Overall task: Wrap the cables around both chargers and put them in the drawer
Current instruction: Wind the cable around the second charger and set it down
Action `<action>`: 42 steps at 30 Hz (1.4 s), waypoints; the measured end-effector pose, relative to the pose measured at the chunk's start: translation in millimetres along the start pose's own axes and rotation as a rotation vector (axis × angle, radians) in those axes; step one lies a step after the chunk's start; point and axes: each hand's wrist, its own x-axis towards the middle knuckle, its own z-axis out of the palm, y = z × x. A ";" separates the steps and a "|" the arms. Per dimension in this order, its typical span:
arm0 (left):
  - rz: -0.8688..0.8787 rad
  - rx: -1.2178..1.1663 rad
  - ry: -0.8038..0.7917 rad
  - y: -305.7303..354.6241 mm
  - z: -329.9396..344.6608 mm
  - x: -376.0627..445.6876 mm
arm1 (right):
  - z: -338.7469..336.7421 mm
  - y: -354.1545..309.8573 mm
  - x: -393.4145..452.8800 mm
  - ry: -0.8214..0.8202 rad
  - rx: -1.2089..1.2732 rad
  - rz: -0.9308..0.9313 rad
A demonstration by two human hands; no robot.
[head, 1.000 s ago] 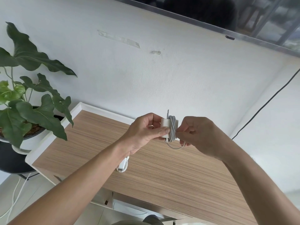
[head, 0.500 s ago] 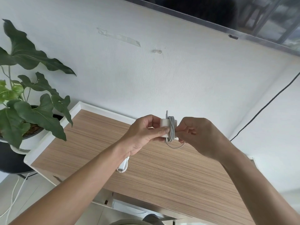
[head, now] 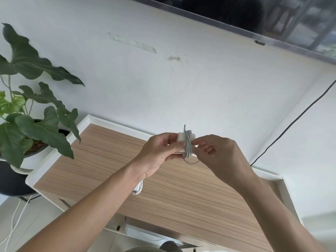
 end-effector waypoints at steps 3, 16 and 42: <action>-0.011 0.034 -0.055 -2.5 -0.5 -1.7 | -2.2 2.6 -1.4 0.057 -0.026 -0.024; -0.011 0.135 -0.038 3.8 -1.8 -1.7 | 1.0 -3.1 -3.4 0.066 0.012 0.058; -0.035 0.138 -0.008 -4.2 -10.7 1.9 | 10.6 -5.3 -1.1 0.056 -0.110 0.050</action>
